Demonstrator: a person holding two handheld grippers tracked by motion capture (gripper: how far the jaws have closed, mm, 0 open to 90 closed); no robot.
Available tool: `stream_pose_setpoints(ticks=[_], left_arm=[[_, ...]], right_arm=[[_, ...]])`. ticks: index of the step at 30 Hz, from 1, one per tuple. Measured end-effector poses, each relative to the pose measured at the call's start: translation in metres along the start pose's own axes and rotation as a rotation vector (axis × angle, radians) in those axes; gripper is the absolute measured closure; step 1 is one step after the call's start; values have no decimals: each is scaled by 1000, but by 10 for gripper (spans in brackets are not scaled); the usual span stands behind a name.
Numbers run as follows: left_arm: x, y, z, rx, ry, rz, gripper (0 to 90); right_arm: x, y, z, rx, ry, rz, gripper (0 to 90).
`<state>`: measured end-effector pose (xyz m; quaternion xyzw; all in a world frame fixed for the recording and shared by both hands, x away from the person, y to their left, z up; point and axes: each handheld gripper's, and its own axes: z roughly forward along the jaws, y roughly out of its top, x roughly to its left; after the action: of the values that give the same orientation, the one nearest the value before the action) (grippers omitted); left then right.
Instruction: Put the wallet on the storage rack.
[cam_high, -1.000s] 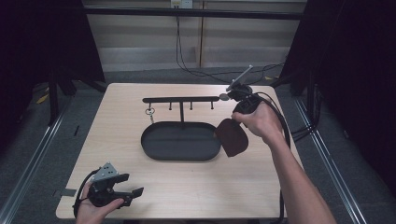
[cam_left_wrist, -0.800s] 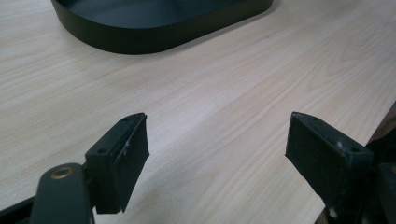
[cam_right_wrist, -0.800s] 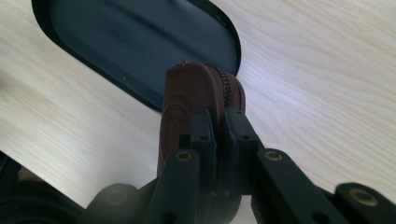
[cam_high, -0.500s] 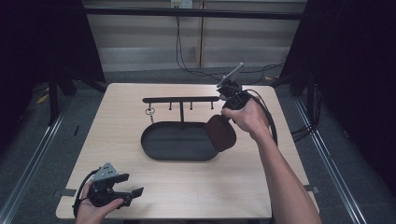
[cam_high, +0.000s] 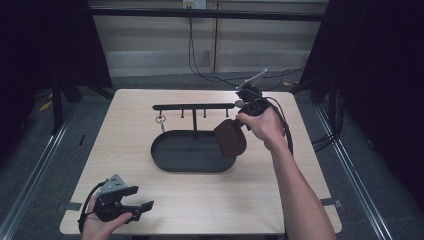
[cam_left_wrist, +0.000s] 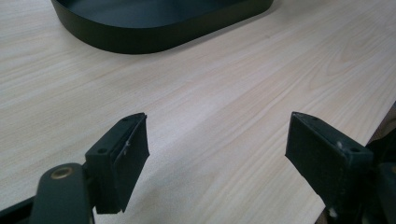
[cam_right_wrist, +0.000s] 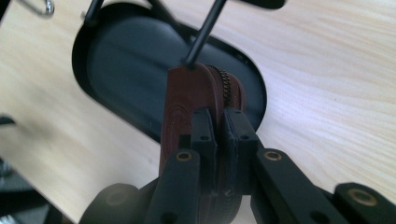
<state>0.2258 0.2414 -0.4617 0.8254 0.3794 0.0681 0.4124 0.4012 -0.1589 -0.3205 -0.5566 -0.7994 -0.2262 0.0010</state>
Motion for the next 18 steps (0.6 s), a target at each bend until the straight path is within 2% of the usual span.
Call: stream_pose_setpoints(ticks=[11,18], left_arm=[[0,0,0,-1,-1,2,211],[0,1,0,1,2,4,210]], right_arm=[[-4,0,12,-62,54,59,837],[-9,-3,22,-87,64,92,837]])
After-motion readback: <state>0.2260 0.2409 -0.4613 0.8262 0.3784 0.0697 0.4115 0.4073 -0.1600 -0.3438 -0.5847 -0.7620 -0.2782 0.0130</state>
